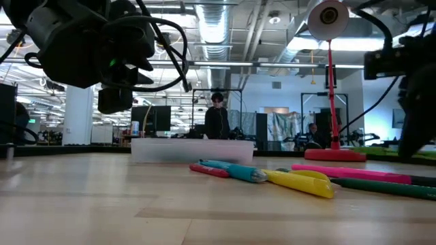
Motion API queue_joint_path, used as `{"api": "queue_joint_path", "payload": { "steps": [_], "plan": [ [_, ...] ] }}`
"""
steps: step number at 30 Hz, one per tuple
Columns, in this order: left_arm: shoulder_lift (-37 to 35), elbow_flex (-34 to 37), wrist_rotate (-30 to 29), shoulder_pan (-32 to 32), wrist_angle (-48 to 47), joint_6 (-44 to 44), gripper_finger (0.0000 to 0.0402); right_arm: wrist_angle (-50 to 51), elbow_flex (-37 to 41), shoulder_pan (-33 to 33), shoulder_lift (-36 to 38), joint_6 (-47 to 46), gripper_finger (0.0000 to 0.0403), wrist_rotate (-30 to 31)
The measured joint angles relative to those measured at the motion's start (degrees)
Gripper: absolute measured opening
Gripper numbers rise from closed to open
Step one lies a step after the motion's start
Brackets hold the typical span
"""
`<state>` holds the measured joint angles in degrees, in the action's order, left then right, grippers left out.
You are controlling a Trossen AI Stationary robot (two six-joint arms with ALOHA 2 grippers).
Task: Pick & place school supplies into a supply box
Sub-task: Put the green pen into the pink supply box
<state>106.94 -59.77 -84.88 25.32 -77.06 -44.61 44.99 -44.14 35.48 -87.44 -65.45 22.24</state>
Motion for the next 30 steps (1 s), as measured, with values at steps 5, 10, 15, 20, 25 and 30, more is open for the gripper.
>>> {"api": "queue_joint_path", "payload": {
  "steps": [5, 10, 15, 20, 25, 30],
  "plan": [
    [0.0, 0.0, -1.4, -1.1, -0.1, 0.8, 0.0116, 2.0, -2.2, -1.7, 0.0, 4.2, 0.0009, 3.5],
    [0.0, 0.0, -0.6, -3.3, -0.2, 0.8, 0.0116, 2.1, -2.6, -4.1, 0.1, 7.5, 0.0009, 4.3],
    [0.0, 0.0, 2.8, -5.7, -0.1, 0.7, 0.0116, 4.1, -2.6, -5.6, 0.1, 7.6, 0.0009, 5.4],
    [0.0, 0.0, 5.5, -7.4, 0.0, 0.0, 0.0116, 4.4, -2.6, -5.9, 0.1, 8.9, 0.0009, 7.1],
    [0.0, 0.3, 6.9, -8.1, 0.0, -1.0, 0.0116, 3.3, -2.6, -7.0, 0.1, 10.6, 0.0010, 10.5],
    [0.0, 2.3, 6.3, -8.2, 0.0, -1.7, 0.0116, -3.2, -2.6, -11.4, 0.2, 18.8, 0.0010, 13.8]
  ]
}}
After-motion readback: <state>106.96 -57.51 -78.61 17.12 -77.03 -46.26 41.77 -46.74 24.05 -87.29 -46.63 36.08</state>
